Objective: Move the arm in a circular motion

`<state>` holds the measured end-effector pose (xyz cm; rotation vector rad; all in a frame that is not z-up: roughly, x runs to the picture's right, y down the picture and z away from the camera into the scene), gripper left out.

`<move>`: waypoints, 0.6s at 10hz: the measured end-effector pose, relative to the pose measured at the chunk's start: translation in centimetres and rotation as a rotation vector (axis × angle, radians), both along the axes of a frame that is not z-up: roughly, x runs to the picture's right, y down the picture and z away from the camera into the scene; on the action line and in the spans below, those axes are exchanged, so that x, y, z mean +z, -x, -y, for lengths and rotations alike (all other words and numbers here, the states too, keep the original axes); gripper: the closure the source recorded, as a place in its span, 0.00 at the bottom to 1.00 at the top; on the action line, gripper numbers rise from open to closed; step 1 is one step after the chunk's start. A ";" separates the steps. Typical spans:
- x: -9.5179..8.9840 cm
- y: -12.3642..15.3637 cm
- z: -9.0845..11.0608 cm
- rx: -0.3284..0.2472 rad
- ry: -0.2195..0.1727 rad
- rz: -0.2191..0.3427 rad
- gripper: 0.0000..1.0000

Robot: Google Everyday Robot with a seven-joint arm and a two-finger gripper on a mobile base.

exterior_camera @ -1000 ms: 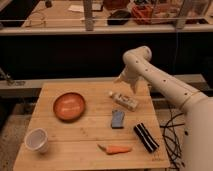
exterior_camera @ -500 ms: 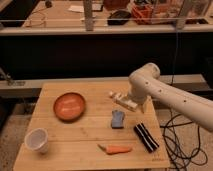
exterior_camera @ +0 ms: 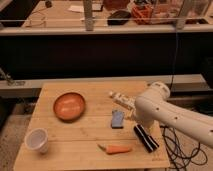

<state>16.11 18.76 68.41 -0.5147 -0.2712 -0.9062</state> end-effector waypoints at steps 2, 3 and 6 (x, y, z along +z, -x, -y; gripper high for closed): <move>-2.1 3.4 -0.6 -0.061 -0.028 0.068 0.20; -3.0 6.4 -0.4 -0.112 -0.046 0.125 0.20; -3.8 13.8 1.8 -0.258 -0.089 0.263 0.20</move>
